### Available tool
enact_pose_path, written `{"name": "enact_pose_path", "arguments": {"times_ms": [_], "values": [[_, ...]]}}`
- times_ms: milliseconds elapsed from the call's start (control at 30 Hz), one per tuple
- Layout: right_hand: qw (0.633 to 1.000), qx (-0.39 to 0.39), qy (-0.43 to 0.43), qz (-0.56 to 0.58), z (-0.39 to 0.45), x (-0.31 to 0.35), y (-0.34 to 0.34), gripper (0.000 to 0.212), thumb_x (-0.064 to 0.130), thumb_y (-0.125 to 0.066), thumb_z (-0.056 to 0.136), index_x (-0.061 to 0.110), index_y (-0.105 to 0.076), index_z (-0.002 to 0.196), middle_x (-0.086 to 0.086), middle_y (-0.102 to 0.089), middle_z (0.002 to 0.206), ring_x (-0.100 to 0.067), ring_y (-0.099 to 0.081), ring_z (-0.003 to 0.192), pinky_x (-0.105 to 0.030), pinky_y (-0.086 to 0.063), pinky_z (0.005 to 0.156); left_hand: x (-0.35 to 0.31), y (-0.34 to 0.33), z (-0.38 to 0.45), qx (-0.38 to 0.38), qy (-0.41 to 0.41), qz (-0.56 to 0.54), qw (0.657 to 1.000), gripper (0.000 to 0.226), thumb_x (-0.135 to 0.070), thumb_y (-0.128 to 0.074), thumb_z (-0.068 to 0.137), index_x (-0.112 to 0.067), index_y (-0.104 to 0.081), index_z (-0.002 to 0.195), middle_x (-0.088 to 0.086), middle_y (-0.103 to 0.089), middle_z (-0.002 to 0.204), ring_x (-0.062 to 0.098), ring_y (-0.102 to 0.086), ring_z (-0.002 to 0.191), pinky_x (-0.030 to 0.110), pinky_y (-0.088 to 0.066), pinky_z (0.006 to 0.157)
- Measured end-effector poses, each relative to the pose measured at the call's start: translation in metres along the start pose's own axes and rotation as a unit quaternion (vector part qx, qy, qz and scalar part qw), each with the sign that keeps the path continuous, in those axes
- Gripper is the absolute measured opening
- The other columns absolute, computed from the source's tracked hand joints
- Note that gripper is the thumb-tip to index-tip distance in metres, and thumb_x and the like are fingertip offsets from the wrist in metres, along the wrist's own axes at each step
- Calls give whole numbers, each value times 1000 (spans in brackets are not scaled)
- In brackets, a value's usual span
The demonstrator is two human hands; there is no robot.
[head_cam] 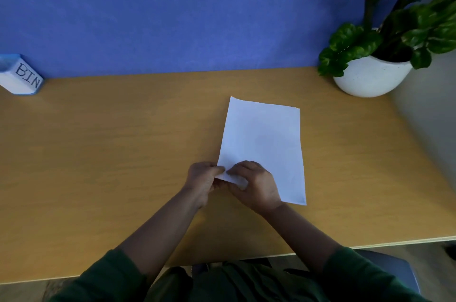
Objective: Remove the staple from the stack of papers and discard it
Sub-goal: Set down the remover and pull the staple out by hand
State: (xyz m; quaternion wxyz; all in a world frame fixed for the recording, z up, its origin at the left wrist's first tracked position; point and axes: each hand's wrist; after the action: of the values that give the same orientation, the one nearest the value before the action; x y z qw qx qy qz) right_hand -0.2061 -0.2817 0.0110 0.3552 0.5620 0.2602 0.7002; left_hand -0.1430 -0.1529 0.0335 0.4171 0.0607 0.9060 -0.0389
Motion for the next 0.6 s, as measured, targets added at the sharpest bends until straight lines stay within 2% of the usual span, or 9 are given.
{"name": "enact_pose_path", "arguments": {"times_ms": [67, 167, 267, 433, 533, 600], "values": [[998, 10, -43, 53, 0, -2, 2, 32, 32, -73, 76, 13, -70, 101, -2, -71, 100, -16, -66, 89, -29, -55, 76, -3, 2, 0, -5, 9, -5, 1000, 9, 0, -63, 83, -3, -67, 76, 11, -67, 76, 21, -63, 65, 25, -50, 47], [991, -28, -92, 90, 7, -3, 5, 21, 25, -68, 83, 11, -71, 98, -4, -72, 96, -15, -66, 80, -27, -55, 72, -8, 1, -2, 4, 18, -3, 1000, 7, 0, -61, 85, -3, -67, 84, 10, -67, 79, 23, -64, 69, 29, -53, 52], [992, -18, -92, 84, 17, 1, 6, 10, 17, -67, 83, 11, -72, 90, -4, -72, 90, -17, -66, 75, -28, -54, 68, -12, 0, -3, 21, 10, 12, 1000, 10, 0, -60, 86, 1, -68, 93, 13, -67, 85, 25, -64, 74, 31, -54, 58], [996, 2, -81, 25, 24, 4, 10, 8, 19, -66, 84, 15, -72, 83, -1, -72, 83, -15, -65, 71, -29, -51, 63, -15, 1, -2, 13, -25, 58, 998, 34, -2, -65, 83, 7, -61, 116, 21, -59, 122, 35, -59, 110, 31, -57, 64], [997, 30, -71, -2, 28, 7, 12, 10, 19, -60, 86, 12, -68, 86, -2, -70, 86, -18, -64, 73, -32, -51, 64, -16, 0, -3, 12, -46, 76, 996, 29, 0, -67, 80, 7, -64, 108, 18, -62, 117, 32, -61, 107, 29, -58, 63], [996, 62, -60, -23, 33, 7, 14, 13, 17, -56, 90, 9, -66, 92, -5, -68, 93, -23, -63, 78, -32, -50, 67, -16, 0, -3, 20, -60, 83, 995, 11, 3, -69, 77, 3, -70, 88, 12, -67, 95, 26, -65, 92, 25, -58, 59]]}}
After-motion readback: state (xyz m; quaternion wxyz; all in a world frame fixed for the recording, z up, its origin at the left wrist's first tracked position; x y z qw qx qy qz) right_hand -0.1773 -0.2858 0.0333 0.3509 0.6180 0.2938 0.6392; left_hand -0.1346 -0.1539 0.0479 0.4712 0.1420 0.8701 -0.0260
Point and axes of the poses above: each hand's wrist, its own z-axis towards the middle knuckle, its own y-axis out of the back of the hand, x = y × z
